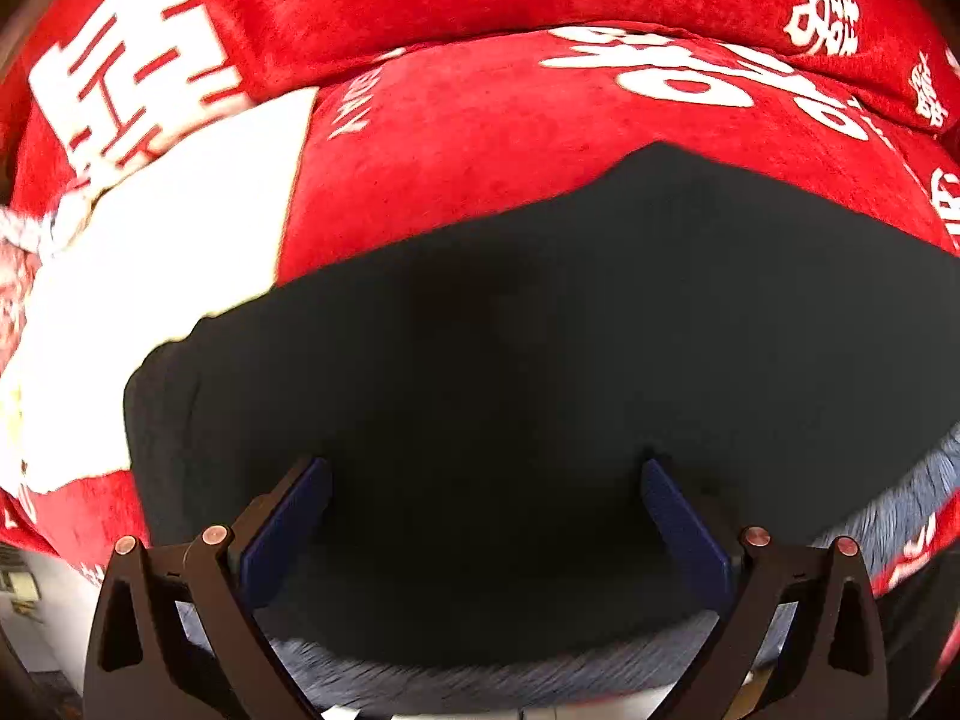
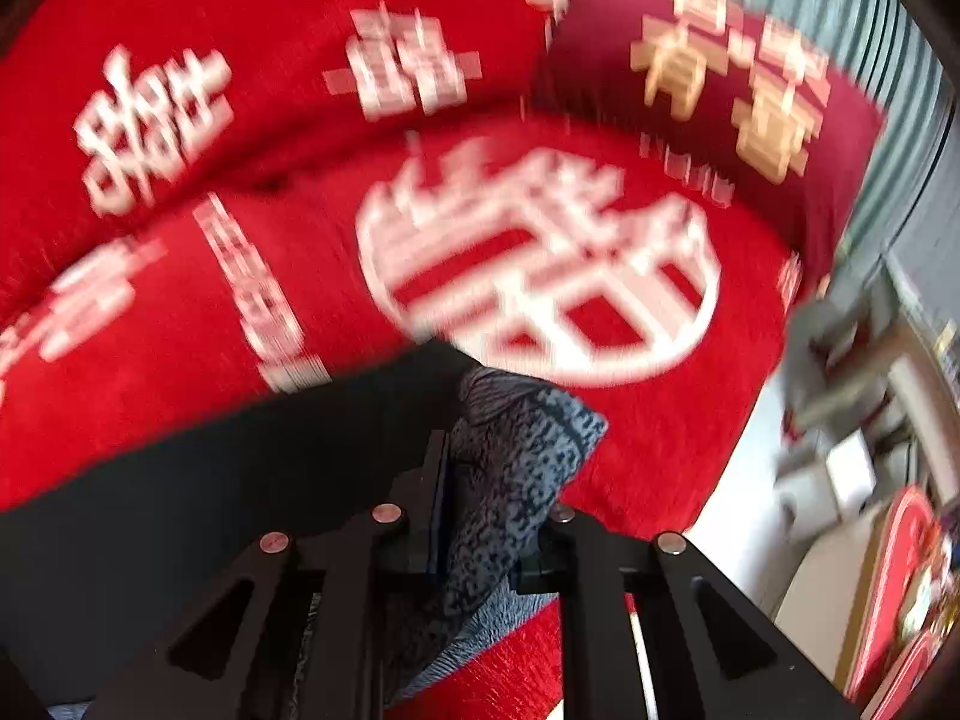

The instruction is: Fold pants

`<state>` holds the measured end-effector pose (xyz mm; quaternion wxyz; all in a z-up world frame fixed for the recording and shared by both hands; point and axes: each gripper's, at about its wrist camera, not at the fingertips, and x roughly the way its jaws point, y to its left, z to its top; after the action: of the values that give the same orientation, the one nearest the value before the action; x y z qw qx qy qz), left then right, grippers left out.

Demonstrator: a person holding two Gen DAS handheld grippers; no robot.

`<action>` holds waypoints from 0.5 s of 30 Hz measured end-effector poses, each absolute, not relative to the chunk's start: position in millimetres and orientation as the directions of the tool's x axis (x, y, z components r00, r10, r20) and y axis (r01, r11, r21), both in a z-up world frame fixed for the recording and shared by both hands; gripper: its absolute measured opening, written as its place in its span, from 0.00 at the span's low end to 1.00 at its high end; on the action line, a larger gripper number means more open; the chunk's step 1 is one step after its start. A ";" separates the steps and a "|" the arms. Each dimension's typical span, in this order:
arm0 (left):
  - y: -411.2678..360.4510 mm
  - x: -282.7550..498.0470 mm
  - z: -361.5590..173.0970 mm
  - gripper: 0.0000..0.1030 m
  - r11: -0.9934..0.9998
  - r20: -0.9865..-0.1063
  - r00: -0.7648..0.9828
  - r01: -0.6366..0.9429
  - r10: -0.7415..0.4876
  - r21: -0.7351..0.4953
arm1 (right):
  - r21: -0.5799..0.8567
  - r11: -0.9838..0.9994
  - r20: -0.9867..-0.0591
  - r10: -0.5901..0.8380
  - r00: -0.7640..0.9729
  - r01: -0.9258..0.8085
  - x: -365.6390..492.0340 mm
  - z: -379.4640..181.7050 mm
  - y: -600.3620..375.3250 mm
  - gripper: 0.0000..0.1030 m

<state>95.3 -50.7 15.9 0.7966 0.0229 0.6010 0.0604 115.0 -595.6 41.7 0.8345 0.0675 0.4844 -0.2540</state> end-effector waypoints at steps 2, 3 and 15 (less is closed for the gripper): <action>-38.2 85.1 18.0 1.00 0.987 -0.952 0.268 -0.099 0.150 0.128 | -0.159 0.859 -0.833 -0.381 0.401 0.486 108.2 38.6 -590.4 0.16; -30.9 76.9 21.2 1.00 0.987 -0.954 0.266 -0.115 0.138 0.111 | -0.167 0.856 -0.828 -0.391 0.402 0.490 104.8 41.7 -588.0 0.22; -124.1 54.7 7.9 1.00 0.994 -0.956 0.278 0.033 0.094 0.108 | -0.118 0.840 -0.769 -0.415 0.487 0.529 44.0 91.7 -543.8 0.81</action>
<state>54.7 -124.1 7.9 0.7976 0.0530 0.6005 0.0192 44.0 -543.8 91.7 0.8597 0.0674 0.4255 -0.2746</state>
